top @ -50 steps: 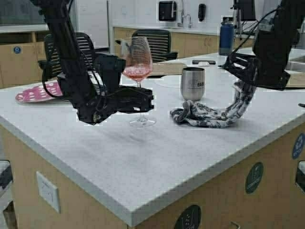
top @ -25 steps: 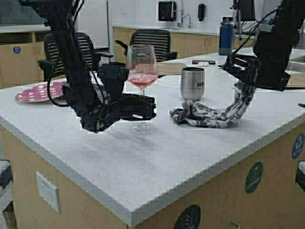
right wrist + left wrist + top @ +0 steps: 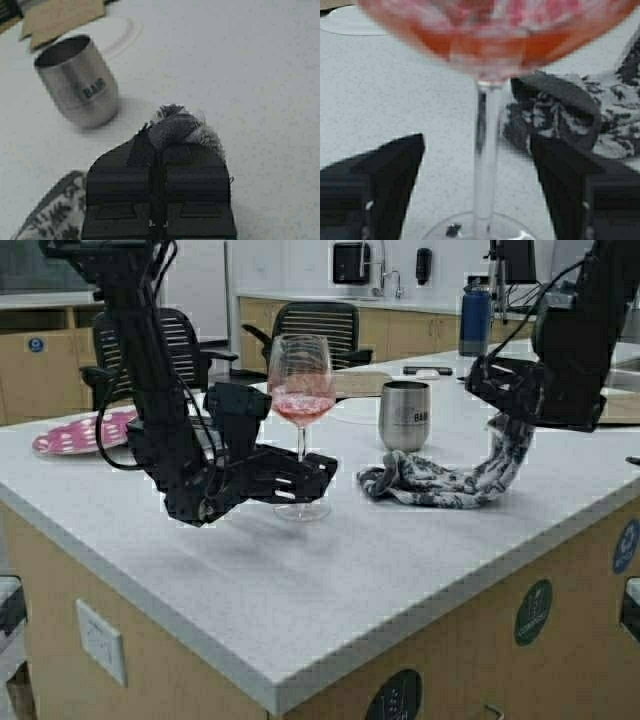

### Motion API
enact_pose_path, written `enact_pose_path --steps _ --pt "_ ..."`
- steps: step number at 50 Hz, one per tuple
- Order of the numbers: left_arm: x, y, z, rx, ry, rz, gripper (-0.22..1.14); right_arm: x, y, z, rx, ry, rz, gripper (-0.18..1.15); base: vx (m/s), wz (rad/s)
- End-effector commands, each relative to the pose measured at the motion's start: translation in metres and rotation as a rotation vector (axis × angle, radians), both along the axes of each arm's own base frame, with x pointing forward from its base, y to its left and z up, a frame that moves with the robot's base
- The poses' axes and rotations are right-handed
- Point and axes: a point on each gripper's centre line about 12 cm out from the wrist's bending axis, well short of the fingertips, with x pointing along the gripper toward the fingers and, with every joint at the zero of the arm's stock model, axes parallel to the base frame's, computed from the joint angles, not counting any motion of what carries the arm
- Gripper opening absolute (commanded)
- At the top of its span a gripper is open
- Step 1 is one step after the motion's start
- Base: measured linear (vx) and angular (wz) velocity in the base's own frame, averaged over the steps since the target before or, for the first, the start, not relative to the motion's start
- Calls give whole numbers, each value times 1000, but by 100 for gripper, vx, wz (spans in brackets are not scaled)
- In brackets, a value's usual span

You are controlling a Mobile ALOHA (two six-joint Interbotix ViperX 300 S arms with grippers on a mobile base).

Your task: Get the cloth and wipe up the spill under the wine glass

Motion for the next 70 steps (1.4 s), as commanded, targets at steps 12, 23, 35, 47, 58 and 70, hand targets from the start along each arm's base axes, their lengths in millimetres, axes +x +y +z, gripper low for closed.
enact_pose_path --steps 12,23,35,47,58,70 --pt "-43 29 20 -46 -40 68 97 -18 -3 0 -11 22 4 17 0 0" --pt "-93 49 22 -54 -13 60 97 -47 4 -15 -41 105 54 17 0 0" --pt "-131 65 62 -41 13 68 97 -76 21 0 -96 141 200 17 0 0" --pt "-149 76 113 -57 -16 89 97 -84 27 51 -109 151 272 17 0 0" --pt "-150 78 166 -92 -72 96 97 -87 32 116 -140 106 321 17 0 0" --pt "-147 78 218 -103 -87 99 97 -98 32 178 -133 42 345 17 0 0"
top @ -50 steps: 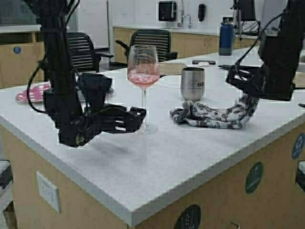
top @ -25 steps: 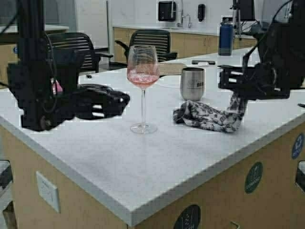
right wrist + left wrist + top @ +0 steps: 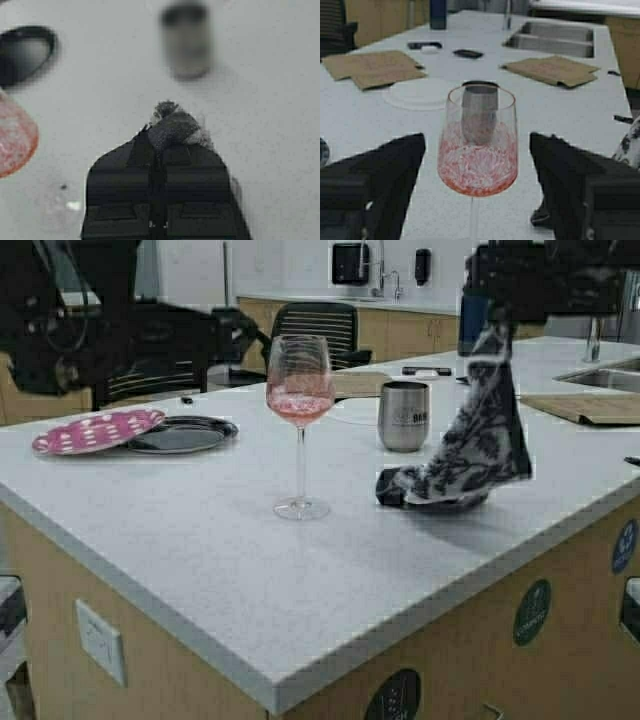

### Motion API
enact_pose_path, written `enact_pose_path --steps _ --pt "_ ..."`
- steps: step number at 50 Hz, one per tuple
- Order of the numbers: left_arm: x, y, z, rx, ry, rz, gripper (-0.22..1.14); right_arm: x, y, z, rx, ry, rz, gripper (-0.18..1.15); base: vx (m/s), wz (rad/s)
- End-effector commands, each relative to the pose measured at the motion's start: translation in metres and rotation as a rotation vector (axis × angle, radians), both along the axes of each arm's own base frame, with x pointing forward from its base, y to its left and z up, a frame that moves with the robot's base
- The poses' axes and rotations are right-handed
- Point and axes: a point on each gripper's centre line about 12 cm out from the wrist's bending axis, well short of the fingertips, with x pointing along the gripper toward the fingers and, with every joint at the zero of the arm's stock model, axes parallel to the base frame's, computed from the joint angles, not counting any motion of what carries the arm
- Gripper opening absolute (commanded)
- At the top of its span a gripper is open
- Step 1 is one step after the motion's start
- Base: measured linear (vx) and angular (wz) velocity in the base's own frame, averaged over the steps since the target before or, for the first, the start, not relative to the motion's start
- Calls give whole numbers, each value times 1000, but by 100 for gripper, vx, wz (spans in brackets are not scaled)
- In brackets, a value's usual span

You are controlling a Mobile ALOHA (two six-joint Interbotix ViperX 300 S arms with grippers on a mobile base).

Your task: Get the cloth and wipe up the spill under the wine glass

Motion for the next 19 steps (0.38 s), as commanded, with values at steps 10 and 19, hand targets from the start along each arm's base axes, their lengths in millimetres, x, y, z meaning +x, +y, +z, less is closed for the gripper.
enact_pose_path --steps 10,19 --pt "2 -1 92 -42 -82 3 97 -12 0 88 20 -158 33 17 0 0" --pt "2 0 142 -27 -64 9 97 -14 1 123 18 -197 48 17 0 0"
